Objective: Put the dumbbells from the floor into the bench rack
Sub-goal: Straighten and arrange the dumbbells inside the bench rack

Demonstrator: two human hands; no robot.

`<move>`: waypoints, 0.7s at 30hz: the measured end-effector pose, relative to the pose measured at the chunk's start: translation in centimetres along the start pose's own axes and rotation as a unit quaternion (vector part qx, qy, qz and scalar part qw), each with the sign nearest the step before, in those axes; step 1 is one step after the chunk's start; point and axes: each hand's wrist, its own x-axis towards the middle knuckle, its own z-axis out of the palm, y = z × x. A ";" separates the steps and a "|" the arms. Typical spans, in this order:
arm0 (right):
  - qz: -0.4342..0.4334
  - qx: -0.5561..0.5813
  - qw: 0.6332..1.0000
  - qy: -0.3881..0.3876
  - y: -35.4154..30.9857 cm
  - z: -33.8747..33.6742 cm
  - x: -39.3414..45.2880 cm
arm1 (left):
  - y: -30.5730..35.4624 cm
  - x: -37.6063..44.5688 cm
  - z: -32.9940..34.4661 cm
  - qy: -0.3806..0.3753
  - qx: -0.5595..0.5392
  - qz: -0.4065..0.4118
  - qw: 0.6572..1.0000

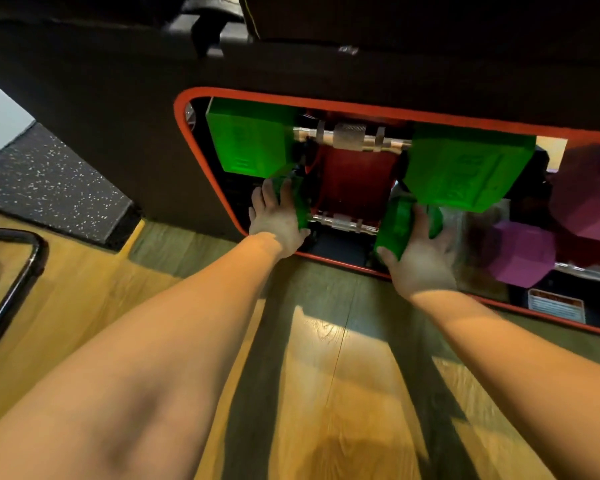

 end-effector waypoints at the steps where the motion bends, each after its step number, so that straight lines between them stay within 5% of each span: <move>1: -0.002 0.000 1.000 0.011 -0.1 0.3 -0.3 | 0.0 0.1 0.1 0.002 -0.004 0.000 1.000; 8: -0.033 -0.044 0.998 -0.015 0.2 0.0 0.2 | 0.7 -1.9 0.4 0.052 -0.012 -0.023 0.998; 13: -0.023 -0.038 0.999 0.005 0.0 0.2 -0.5 | 0.7 -0.5 -1.4 -0.018 0.006 -0.010 1.000; 21: -0.033 -0.061 0.998 -0.010 0.3 0.0 -0.6 | 0.4 -1.3 -1.0 -0.005 0.062 0.011 0.998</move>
